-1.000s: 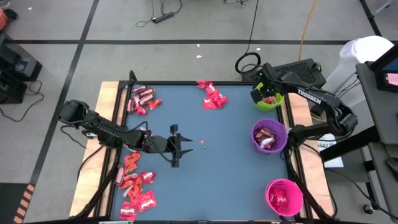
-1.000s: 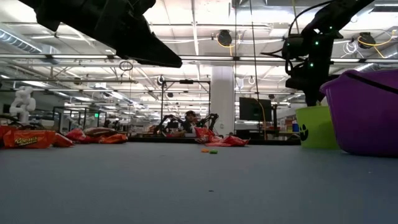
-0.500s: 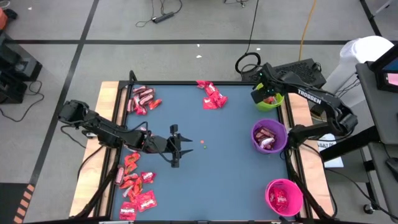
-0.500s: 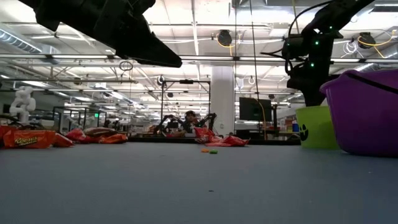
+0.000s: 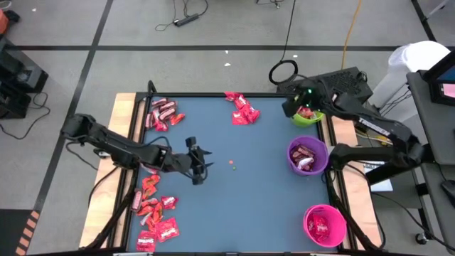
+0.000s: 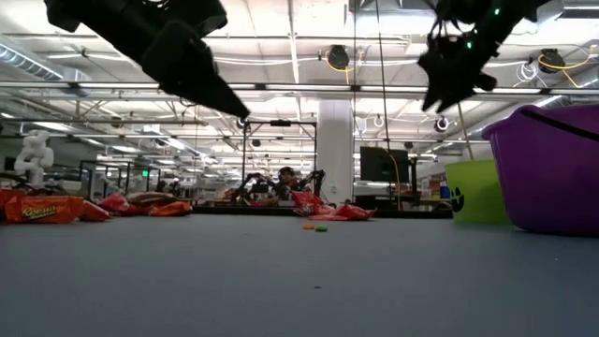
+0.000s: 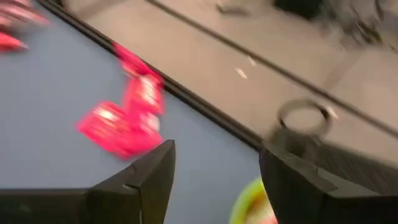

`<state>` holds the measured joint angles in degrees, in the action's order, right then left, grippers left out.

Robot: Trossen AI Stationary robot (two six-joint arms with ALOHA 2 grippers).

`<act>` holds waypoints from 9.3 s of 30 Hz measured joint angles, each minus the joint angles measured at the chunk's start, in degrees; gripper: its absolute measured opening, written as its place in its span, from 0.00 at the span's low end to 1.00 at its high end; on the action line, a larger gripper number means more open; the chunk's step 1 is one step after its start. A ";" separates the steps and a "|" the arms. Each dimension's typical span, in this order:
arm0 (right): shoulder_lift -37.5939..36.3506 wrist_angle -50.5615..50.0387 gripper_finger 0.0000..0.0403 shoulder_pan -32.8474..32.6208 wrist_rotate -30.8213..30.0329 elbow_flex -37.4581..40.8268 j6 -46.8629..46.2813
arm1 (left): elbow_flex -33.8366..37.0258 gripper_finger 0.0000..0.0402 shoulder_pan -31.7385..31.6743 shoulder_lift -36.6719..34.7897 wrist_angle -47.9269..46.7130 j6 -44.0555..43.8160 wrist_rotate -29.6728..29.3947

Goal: Organize candy in baskets
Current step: Put the orange chocolate bar into the green bucket

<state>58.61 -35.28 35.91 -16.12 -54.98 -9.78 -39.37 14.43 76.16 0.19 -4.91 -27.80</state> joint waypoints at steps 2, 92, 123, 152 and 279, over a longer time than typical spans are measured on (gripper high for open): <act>-0.79 2.81 0.54 -3.82 -0.04 0.00 0.35 | -0.05 0.47 -0.90 -2.43 -6.27 -3.81 -0.02; 42.61 82.86 0.54 -46.03 9.86 7.89 28.82 | -1.93 0.03 2.00 -1.86 5.91 3.77 21.01; 40.85 70.02 0.11 -47.29 2.36 4.57 28.13 | -1.98 0.38 1.67 -2.91 -1.99 3.90 16.21; -6.39 -3.97 0.13 -33.74 -17.68 4.55 -6.84 | 1.32 0.40 1.30 6.41 7.83 2.74 7.97; 50.34 77.65 0.60 -40.05 20.90 0.26 13.30 | -1.71 0.11 5.32 0.74 -3.53 -5.13 5.19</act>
<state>108.95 42.37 -4.14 4.78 -54.72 3.52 -41.08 19.75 76.90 -3.33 -10.04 -22.61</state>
